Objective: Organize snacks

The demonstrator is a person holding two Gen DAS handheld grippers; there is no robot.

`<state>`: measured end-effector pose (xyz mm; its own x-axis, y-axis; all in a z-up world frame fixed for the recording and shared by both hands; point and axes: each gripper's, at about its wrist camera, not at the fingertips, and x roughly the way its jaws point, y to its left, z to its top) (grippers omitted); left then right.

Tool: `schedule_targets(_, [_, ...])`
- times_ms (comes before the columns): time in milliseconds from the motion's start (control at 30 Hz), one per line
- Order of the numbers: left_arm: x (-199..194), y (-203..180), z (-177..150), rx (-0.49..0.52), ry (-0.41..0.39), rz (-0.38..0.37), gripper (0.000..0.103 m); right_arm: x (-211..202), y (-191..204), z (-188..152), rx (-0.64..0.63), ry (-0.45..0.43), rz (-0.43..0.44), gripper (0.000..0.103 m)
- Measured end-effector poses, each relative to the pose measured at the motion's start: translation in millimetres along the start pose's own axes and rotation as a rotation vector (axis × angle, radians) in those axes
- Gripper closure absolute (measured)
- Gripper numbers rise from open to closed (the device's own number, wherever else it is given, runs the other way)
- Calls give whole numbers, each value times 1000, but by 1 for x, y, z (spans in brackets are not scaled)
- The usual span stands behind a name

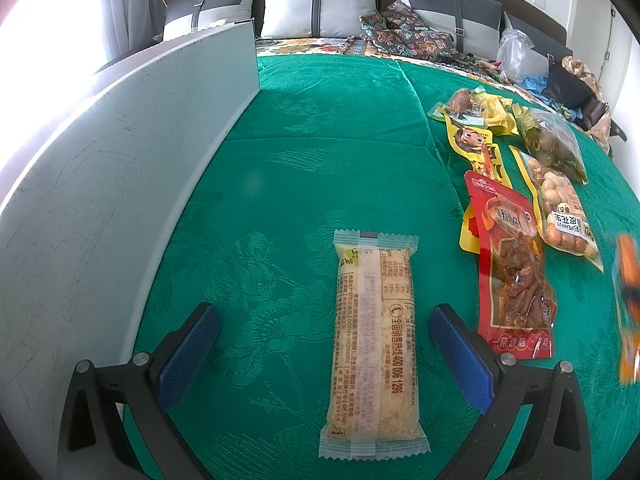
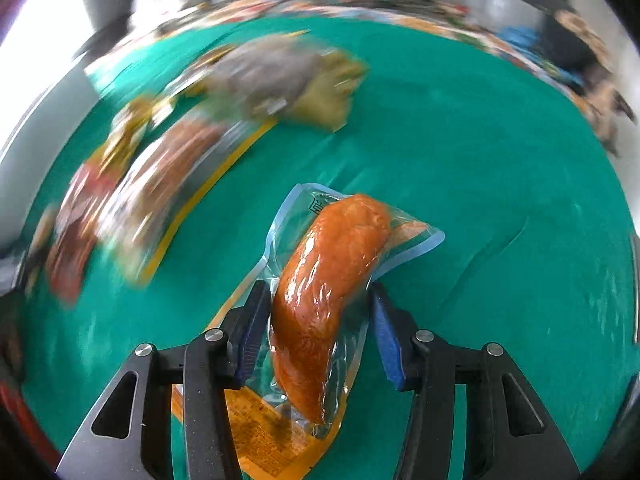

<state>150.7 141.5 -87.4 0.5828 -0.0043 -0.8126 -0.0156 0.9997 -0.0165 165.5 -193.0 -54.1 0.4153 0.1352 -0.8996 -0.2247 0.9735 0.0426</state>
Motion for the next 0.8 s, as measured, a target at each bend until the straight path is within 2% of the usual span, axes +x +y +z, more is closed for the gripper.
schedule_targets(67, [0, 0, 0, 0, 0, 0, 0, -14, 7, -27, -89, 8, 59, 50])
schedule_targets(133, [0, 0, 0, 0, 0, 0, 0, -23, 7, -46, -124, 4, 100, 43])
schedule_targets(167, [0, 0, 0, 0, 0, 0, 0, -24, 5, -52, -117, 11, 123, 35])
schedule_targets(300, [0, 0, 0, 0, 0, -1, 0, -27, -7, -53, 13, 32, 172, 33])
schedule_targets(367, [0, 0, 0, 3, 2, 0, 0, -24, -7, -47, 73, 67, 153, 32])
schedule_targets(467, [-1, 0, 3, 27, 47, -13, 0, -17, 4, -40, 131, 128, 73, 23])
schedule_targets(533, [-2, -1, 4, 42, 89, -24, 4, -14, 18, -35, 108, 133, 4, 21])
schedule_targets(567, [-6, -1, 5, 55, 88, -36, 26, -11, 25, -34, 72, 131, -35, 25])
schedule_targets(600, [-11, -2, 6, 67, 73, -47, 71, -12, 33, -35, 41, 109, -53, 31])
schedule_targets(633, [-15, -1, 7, 77, 75, -49, 76, -14, 33, -36, 53, 95, -44, 38])
schedule_targets(667, [-17, 4, 8, 61, 95, -74, 76, -17, 30, -37, 72, 90, -28, 55])
schedule_targets(700, [-19, 12, 6, 26, 94, -114, 77, -19, 27, -37, 99, 95, 5, 62])
schedule_targets(800, [-27, 29, -1, -49, 81, -144, 77, -26, 12, -43, 193, 111, 96, 67])
